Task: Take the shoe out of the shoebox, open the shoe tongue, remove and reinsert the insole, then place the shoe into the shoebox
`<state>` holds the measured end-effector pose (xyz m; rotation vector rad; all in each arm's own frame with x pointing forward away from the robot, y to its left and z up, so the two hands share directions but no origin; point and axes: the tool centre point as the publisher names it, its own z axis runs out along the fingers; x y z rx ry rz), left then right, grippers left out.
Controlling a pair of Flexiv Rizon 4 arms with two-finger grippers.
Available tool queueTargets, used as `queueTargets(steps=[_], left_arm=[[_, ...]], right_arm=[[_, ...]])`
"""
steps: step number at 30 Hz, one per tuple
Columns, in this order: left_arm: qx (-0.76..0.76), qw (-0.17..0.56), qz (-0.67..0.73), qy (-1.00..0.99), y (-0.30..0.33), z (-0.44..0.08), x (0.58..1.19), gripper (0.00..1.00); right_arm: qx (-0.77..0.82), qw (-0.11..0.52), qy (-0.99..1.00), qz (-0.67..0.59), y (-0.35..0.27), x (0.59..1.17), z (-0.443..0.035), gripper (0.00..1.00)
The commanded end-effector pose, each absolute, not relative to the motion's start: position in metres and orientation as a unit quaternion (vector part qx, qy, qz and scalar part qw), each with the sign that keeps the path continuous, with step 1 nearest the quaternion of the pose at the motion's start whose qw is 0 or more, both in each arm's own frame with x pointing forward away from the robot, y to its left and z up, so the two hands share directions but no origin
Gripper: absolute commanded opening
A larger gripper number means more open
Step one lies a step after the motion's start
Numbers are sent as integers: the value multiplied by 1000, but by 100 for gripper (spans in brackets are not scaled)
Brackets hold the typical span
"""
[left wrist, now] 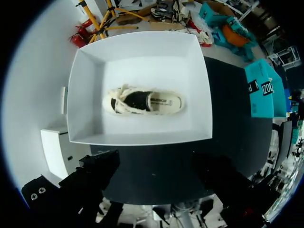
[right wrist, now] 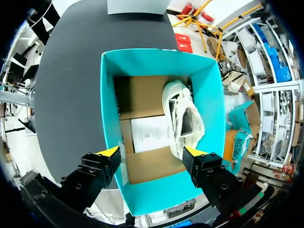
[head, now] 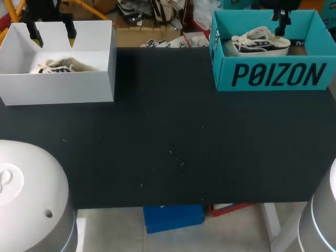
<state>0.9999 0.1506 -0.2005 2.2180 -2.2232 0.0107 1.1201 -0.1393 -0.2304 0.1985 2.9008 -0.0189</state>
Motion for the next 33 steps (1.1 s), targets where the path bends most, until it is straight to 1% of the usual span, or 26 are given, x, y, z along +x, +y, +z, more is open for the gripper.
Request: queueTargets(steps=[1,9,19,27,30,33], left_arm=[[707,0,2,-708,151,-200,1000,100],[707,0,2,-708,151,-200,1000,100],[707,0,2,-708,151,-200,1000,100],[707,0,2,-708,151,-200,1000,100],[707,0,2,-708,151,-200,1000,100],[707,0,2,-708,151,-200,1000,100]], right_arm=[[70,90,993,-10,-139,1154,-253,45],[71,86,994,-9,-148,1180,-290,47],[60,76,995,-3,-159,1210,-327,44],[53,63,997,2,-159,1217,-348,44],[52,58,997,4,-160,1219,-355,42],[51,54,997,5,-160,1220,-361,43]])
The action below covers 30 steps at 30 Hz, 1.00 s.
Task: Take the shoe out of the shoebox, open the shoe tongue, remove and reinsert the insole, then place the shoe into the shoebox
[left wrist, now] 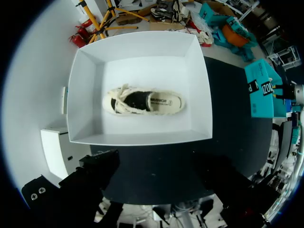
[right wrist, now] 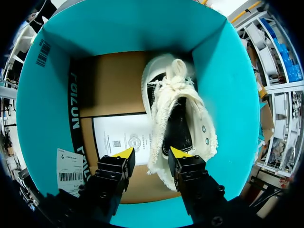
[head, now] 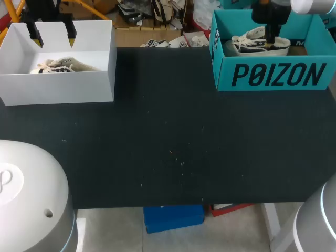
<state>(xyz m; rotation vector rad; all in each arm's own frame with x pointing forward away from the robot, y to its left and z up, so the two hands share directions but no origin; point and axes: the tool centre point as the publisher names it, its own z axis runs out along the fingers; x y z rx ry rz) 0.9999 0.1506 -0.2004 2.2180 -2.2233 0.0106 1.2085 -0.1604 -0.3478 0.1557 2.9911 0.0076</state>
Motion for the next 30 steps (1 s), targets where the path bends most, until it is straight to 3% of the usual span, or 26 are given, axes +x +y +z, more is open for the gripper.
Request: queueTargets(steps=[1,22,24,30], left_arm=[[707,0,2,-708,151,-200,1000,100],[707,0,2,-708,151,-200,1000,100],[707,0,2,-708,151,-200,1000,100],[707,0,2,-708,151,-200,1000,100]], right_arm=[[50,53,997,7,-160,1220,-364,43],[30,37,999,1,-160,1224,-410,39],[29,37,999,0,-160,1225,-411,34],[4,54,998,-18,-158,1230,-415,6]])
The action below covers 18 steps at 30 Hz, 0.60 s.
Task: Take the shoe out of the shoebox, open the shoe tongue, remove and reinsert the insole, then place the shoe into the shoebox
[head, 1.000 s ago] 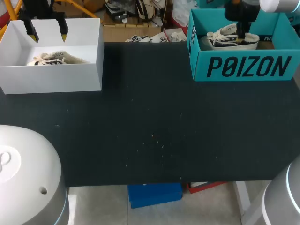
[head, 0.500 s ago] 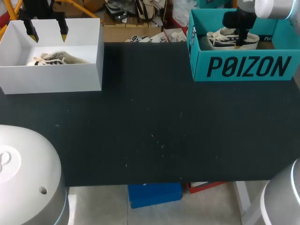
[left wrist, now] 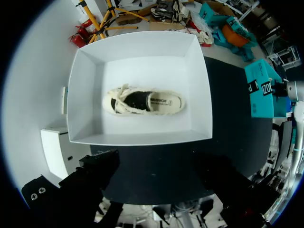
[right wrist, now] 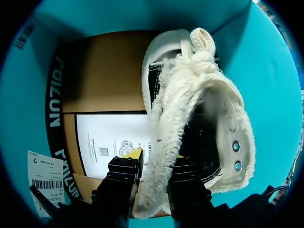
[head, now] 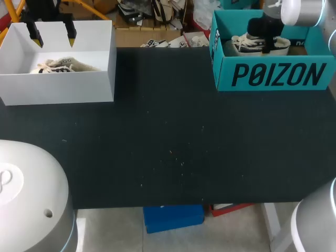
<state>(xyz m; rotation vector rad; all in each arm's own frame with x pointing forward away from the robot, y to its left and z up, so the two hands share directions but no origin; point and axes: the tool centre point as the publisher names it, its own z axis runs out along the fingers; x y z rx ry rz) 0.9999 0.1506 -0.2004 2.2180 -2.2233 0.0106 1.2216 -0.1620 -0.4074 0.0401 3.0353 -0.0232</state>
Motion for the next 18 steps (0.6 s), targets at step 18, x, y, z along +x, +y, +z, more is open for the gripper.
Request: queueTargets(steps=[18], left_arm=[[707,0,2,-708,151,-200,1000,100]], right_arm=[[6,71,997,-37,-161,1220,-372,0]])
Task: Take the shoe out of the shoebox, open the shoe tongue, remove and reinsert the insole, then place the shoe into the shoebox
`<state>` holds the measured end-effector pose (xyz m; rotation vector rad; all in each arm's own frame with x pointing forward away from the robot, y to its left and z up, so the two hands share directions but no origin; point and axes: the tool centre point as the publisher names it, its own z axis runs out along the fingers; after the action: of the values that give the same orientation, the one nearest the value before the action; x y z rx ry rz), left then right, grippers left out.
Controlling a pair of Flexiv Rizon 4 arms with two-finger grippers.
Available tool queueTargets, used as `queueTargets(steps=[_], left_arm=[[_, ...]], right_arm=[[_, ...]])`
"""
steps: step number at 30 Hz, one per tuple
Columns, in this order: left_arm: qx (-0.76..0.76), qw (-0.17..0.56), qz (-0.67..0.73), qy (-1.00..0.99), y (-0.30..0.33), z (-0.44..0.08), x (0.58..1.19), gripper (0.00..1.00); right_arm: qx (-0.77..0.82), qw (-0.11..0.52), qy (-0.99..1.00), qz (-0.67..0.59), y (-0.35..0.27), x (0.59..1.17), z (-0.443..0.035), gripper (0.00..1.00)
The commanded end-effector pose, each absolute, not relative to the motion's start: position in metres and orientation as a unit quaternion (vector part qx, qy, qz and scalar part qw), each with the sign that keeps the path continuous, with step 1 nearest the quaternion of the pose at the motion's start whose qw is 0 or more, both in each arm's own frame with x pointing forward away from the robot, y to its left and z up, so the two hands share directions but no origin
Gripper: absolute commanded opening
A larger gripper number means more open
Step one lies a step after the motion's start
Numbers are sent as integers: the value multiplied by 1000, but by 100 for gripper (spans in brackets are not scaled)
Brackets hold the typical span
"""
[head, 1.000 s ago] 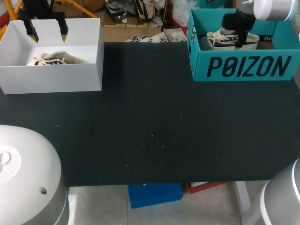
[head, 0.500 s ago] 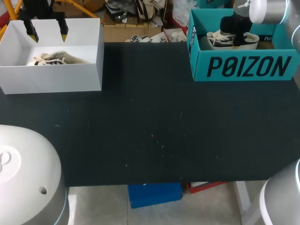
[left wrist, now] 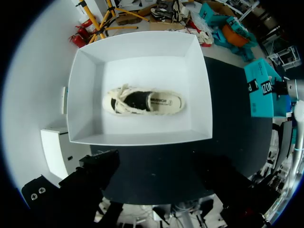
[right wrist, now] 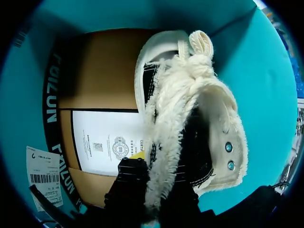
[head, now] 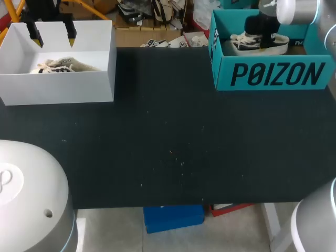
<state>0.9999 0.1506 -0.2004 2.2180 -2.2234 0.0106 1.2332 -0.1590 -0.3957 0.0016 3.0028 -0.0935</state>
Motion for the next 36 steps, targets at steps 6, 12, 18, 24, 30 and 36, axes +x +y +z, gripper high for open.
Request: queueTargets(steps=[6,12,18,24,30,36], left_arm=[[707,0,2,-708,151,-200,1000,100],[707,0,2,-708,151,-200,1000,100],[707,0,2,-708,151,-200,1000,100],[707,0,2,-708,151,-200,1000,100],[707,0,2,-708,151,-200,1000,100],[707,0,2,-708,151,-200,1000,100]], right_arm=[[27,79,995,-50,-169,1204,-342,0],[60,79,994,-45,-175,1184,-310,0],[85,92,991,-55,-177,1168,-273,0],[96,122,985,-69,-171,1152,-231,0],[108,158,977,-90,-151,1132,-184,0],[113,183,971,-106,-130,1097,-147,0]])
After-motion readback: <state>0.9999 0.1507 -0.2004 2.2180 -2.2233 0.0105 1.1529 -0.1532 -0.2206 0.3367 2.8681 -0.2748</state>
